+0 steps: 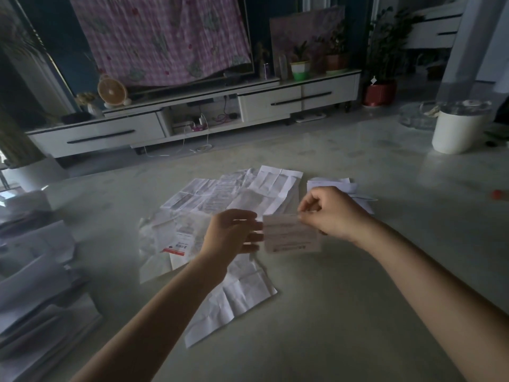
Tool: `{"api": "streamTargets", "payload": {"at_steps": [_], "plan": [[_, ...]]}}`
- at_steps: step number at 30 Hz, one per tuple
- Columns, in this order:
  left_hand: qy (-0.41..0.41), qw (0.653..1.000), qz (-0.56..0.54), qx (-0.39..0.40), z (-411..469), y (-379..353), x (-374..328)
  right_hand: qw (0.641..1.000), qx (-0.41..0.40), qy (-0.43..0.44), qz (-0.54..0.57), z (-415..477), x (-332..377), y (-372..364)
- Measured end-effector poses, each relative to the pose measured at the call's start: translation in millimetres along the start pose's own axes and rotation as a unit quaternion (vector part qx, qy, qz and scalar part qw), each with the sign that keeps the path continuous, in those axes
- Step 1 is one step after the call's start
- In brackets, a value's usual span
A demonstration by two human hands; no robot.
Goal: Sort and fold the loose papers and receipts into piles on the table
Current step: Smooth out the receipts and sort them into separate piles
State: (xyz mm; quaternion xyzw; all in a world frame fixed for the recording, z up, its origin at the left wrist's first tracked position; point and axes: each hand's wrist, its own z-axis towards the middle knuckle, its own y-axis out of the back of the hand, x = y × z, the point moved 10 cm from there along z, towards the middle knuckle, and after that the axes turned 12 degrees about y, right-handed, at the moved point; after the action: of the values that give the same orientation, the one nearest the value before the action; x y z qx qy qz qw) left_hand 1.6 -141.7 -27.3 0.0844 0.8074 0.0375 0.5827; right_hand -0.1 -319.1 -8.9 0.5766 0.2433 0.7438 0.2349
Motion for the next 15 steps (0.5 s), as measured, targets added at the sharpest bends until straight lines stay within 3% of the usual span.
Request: {"api": "streamTargets", "payload": {"at_steps": [2, 4, 6, 10, 15], "plan": [[-0.045, 0.994, 0.078, -0.061, 2, 15, -2, 0.982, 0.024, -0.013, -0.189, -6, -5, 10], [-0.111, 0.972, 0.172, -0.117, 0, 29, -9, 0.938, 0.038, 0.002, -0.345, -14, 1, 13], [-0.166, 0.948, 0.236, -0.135, -7, 36, -13, 0.915, 0.045, 0.022, -0.401, -20, 8, 9], [-0.204, 0.918, 0.307, -0.144, -17, 46, -10, 0.925, 0.012, 0.037, -0.377, -18, 21, 10], [-0.271, 0.863, 0.398, -0.153, -31, 37, -17, 0.969, -0.038, 0.067, -0.236, -8, 25, 22]]}}
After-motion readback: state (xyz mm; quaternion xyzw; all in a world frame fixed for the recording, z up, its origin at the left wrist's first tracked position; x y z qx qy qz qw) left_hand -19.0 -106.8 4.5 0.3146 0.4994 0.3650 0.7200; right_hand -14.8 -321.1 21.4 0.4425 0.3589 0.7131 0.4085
